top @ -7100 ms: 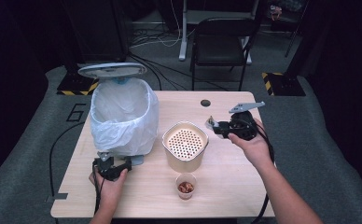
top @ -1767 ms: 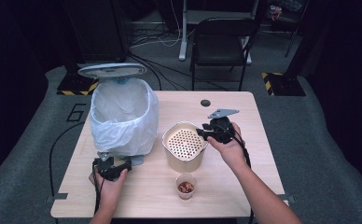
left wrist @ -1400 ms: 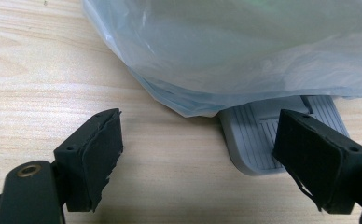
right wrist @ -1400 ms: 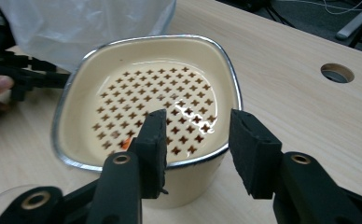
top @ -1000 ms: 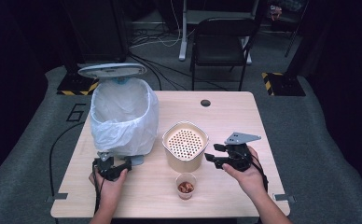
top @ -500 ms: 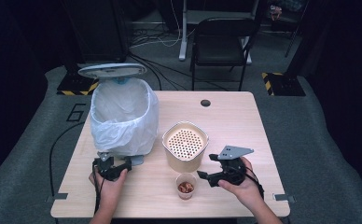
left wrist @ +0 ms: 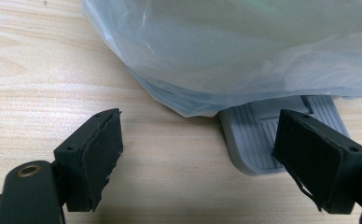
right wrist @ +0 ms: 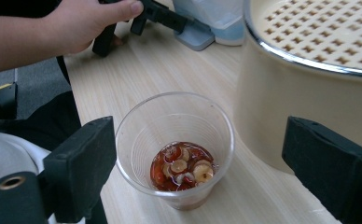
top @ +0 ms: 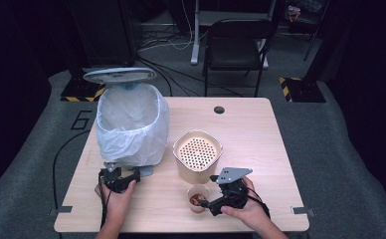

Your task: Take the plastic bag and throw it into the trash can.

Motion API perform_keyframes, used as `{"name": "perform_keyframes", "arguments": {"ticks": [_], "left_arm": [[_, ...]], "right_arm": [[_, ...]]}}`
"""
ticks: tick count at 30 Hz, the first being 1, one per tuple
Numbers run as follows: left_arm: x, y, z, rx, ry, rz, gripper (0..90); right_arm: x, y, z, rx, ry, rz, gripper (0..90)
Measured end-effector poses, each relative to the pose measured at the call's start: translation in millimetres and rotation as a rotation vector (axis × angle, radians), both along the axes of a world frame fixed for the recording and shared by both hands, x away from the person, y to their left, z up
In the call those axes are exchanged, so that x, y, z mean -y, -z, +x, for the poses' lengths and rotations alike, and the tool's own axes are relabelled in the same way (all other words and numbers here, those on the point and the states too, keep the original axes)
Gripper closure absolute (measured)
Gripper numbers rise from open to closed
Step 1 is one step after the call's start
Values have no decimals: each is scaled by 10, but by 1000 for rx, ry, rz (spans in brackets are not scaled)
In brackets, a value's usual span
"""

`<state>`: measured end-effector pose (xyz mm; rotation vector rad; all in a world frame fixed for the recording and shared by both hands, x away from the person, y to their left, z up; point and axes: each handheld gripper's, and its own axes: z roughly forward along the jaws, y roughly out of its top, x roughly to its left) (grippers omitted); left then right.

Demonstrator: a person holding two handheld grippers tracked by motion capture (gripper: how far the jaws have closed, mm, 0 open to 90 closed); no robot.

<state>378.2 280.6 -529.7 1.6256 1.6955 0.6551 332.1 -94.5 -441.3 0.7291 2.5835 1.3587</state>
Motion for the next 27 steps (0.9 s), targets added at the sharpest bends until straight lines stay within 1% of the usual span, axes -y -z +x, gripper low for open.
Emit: {"name": "perform_keyframes", "arguments": {"ticks": [1,2,4,8,9,11,12,15,17,19,21,23,24,25,27], "left_arm": [[0,0,0,0,0,0,153],[1,0,0,1,-1,-1,153],[0,0,0,0,0,-1,153],[3,1,0,2,-2,-2,153],[3,1,0,2,-2,-2,153],[3,1,0,1,-2,-2,153],[3,1,1,1,-2,-4,153],[1,1,0,1,-1,-2,153],[1,1,1,1,-1,-2,153],[1,0,1,1,-1,-1,153],[1,0,1,1,-1,-1,153],[1,0,1,1,-1,-1,153],[1,0,1,1,-1,-1,153],[1,0,1,1,0,-1,153],[1,1,1,2,0,-2,154]], "right_arm": [[-33,42,11,-4,-12,-8,87],[-33,42,11,-4,-12,-8,87],[-89,97,1,-22,-25,-18,83],[-142,135,-7,-18,-40,-26,83],[-185,162,-9,-20,-51,-33,83],[-198,169,-8,-18,-51,-37,83],[-225,194,5,-1,-63,-58,84],[-254,224,4,-9,-59,-66,91],[-275,253,12,-4,-71,-77,97],[-309,289,14,4,-83,-95,111],[-330,308,10,8,-83,-103,137],[-336,317,7,9,-83,-107,140],[-343,323,8,12,-84,-113,154],[-348,332,13,25,-89,-119,187],[-349,336,6,25,-90,-123,194]]}}
